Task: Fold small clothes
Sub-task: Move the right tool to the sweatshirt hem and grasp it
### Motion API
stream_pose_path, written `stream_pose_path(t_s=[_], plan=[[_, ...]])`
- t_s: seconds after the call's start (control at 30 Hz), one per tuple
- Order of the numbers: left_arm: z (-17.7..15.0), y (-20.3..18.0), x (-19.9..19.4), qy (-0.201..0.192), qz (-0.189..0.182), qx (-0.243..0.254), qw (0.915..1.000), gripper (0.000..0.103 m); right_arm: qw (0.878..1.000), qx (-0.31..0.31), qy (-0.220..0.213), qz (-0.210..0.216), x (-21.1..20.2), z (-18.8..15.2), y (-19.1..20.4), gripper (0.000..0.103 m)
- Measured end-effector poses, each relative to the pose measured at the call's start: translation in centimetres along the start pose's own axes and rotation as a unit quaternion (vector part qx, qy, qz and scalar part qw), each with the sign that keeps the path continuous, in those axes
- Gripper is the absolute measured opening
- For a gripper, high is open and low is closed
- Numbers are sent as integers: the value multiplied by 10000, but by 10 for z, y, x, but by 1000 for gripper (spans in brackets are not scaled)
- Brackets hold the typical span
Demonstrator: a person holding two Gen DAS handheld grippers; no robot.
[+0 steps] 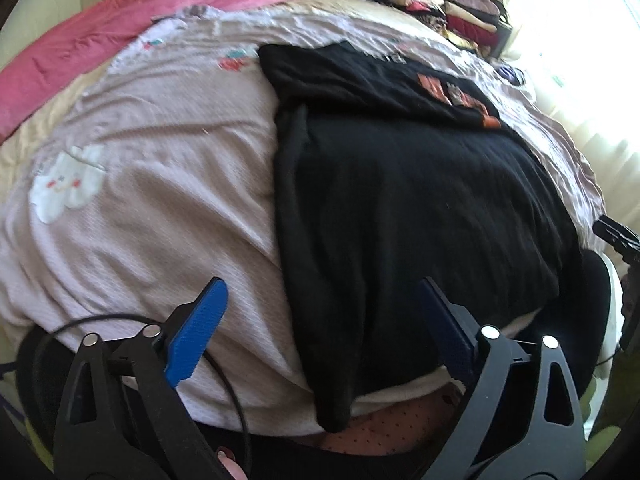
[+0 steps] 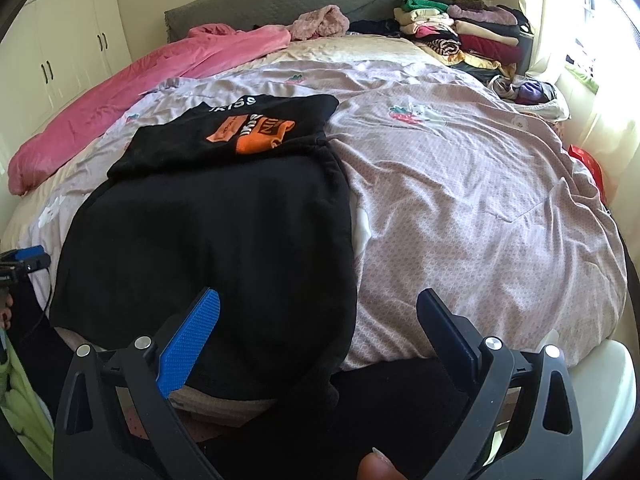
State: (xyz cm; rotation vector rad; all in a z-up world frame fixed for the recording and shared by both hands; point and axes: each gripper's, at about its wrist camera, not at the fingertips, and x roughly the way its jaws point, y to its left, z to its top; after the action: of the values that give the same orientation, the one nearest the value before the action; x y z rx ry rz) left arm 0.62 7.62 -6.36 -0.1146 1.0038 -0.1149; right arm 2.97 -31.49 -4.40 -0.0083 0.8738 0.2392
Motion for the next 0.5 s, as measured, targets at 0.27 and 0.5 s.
stream_pose_path(t_s=[0.27,0.5], plan=[[-13,-5,19,399,-252,28,9989,58,9997,14,233,-26,12,-7,-1,95],[-16,-4,21,463,-244,12,9986,58,9991,162,382,81,22,-10,-7,65]])
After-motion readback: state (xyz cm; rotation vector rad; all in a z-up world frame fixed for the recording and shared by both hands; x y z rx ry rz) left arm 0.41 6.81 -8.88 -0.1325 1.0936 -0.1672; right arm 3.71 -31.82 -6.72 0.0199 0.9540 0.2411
